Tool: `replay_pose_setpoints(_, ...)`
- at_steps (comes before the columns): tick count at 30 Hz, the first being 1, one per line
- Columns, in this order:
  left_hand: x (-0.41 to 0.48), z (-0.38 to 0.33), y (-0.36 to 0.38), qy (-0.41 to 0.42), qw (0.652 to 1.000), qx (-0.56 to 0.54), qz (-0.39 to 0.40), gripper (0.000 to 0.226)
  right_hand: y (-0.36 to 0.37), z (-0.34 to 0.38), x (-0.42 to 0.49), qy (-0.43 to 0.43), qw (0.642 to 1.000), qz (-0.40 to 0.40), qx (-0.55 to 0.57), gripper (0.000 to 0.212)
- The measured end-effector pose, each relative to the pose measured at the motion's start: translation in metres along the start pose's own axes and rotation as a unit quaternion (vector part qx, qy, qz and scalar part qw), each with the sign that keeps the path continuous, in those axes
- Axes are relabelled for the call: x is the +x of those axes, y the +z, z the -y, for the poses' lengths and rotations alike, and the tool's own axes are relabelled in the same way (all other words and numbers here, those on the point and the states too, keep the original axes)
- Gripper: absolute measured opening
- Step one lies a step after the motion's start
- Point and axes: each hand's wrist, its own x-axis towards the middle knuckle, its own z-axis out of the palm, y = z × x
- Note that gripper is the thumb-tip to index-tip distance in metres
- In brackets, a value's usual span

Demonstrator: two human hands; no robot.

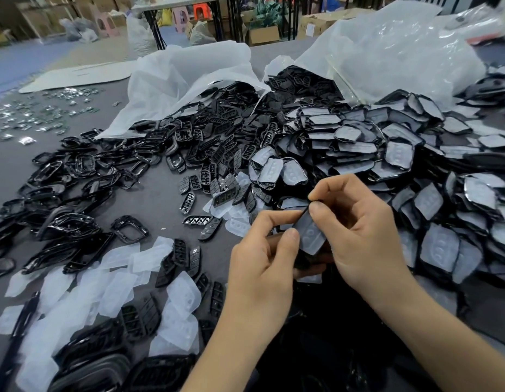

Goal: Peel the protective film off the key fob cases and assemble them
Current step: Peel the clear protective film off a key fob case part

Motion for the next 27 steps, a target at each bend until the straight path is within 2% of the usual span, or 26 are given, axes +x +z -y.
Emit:
replay_pose_setpoints(3,-0.0008,0.001,0.0002,0.021,0.999,0.043,-0.024,0.015,0.0003,-0.0005,-0.0015,-0.018,0.999,0.012,-0.024,0.008)
replay_pose_setpoints(8,-0.0019,0.0021,-0.0009,0.054,0.994,0.083,-0.049,0.009,-0.0013,0.0009,0.001,0.005,0.998,0.039,0.04,0.009)
replay_pose_setpoints(13,-0.001,0.0011,-0.0023,0.07,0.988,0.116,-0.077,0.009,0.0018,0.0031,-0.0027,0.002,0.997,0.077,0.032,0.012)
replay_pose_setpoints(20,-0.0015,-0.0006,-0.0034,0.079,0.989,0.108,-0.056,0.008,0.0014,0.0024,-0.0038,0.077,0.984,0.078,0.14,0.012)
replay_pose_setpoints(24,-0.0015,-0.0008,-0.0039,0.065,0.994,0.078,-0.026,0.017,0.002,0.002,-0.0013,0.115,0.977,0.052,0.173,0.011)
replay_pose_setpoints(27,-0.0013,-0.0017,-0.0037,0.076,0.993,0.084,-0.02,0.013,0.0014,0.0014,-0.001,0.121,0.978,0.034,0.166,0.01)
